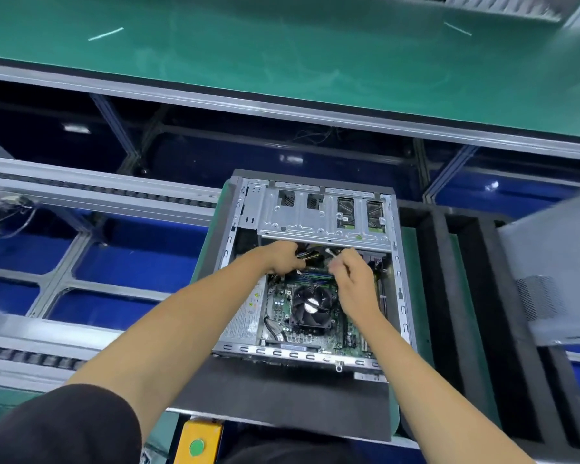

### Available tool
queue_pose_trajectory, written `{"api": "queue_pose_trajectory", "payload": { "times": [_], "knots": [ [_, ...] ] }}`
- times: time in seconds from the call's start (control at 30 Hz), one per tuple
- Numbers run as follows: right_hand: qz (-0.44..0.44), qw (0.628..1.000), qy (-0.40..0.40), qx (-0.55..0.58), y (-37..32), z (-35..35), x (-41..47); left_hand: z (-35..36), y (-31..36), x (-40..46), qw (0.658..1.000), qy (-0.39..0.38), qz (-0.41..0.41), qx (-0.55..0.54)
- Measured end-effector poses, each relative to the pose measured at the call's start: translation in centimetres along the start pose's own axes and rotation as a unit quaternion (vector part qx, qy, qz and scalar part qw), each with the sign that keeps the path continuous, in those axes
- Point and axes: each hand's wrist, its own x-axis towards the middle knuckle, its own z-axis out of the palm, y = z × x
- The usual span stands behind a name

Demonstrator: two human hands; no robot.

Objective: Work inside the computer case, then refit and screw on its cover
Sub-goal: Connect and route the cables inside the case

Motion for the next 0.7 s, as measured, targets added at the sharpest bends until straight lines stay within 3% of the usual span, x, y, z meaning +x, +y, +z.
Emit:
{"api": "queue_pose_trajectory", "payload": {
  "times": [0.1, 0.2, 0.33, 0.43, 0.7],
  "knots": [
    [0.04, 0.999, 0.032, 0.016, -1.0, 0.2, 0.4, 0.0, -0.1, -0.1, 1.0, -0.004, 0.008, -0.019],
    [0.059, 0.99, -0.021, -0.126, -1.5, 0.5, 1.0, -0.2, 0.1, -0.4, 0.996, -0.032, 0.011, -0.087],
    [0.017, 0.958, -0.076, -0.275, -2.0, 0.6, 1.6, 0.1, 0.6, -0.6, 0.988, -0.09, 0.004, -0.127],
    [0.007, 0.952, -0.075, -0.296, -2.0, 1.1, 1.5, -0.3, 0.4, -1.1, 0.982, -0.134, 0.007, -0.132],
    [0.108, 0.943, -0.047, -0.313, -1.1, 2.1, 0.6, -1.2, -0.8, -1.5, 0.981, -0.101, 0.036, -0.161]
  ]
}}
